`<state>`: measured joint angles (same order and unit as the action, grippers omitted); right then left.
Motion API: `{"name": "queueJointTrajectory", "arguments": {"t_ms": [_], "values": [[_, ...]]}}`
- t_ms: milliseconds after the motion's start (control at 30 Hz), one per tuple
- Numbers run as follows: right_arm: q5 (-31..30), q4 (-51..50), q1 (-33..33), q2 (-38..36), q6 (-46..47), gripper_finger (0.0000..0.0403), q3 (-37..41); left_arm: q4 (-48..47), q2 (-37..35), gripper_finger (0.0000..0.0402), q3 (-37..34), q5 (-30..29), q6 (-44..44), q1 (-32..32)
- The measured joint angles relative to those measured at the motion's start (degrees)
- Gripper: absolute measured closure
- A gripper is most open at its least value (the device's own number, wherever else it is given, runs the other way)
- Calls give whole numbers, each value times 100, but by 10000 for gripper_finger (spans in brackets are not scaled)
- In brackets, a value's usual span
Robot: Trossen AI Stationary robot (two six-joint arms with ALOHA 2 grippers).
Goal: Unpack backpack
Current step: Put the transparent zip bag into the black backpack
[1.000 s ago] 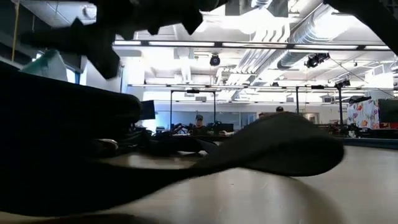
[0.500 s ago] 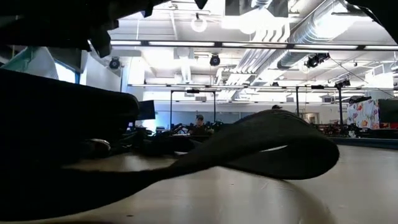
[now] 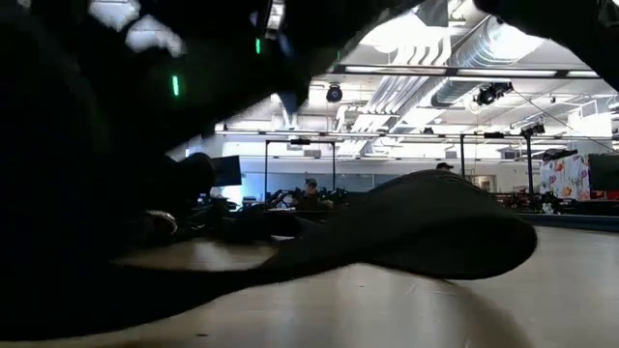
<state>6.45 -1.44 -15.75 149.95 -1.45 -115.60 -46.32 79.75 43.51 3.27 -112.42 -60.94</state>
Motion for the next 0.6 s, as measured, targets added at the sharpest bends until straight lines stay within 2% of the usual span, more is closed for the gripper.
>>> {"name": "queueJointTrajectory", "arguments": {"t_ms": [100,167,267,400,433,533,600], "values": [[-34,-420,-26,48,-217,201,-37,52,0,401,2,-55,-2,24],[-322,-732,-78,48,-358,215,-41,90,0,401,2,-132,-4,32],[-676,-1062,-143,44,-492,262,-41,201,0,401,2,-220,-3,65],[-1083,-1415,-253,-53,-177,370,-31,221,-2,401,3,-411,-6,105],[-1153,-1599,-278,-123,-55,386,-16,237,-2,401,4,-499,-4,107],[-1546,-2019,-382,-492,190,398,24,270,-2,401,9,-699,-7,136],[-1842,-2460,-403,-811,4,401,62,366,-2,401,9,-942,-4,137]]}}
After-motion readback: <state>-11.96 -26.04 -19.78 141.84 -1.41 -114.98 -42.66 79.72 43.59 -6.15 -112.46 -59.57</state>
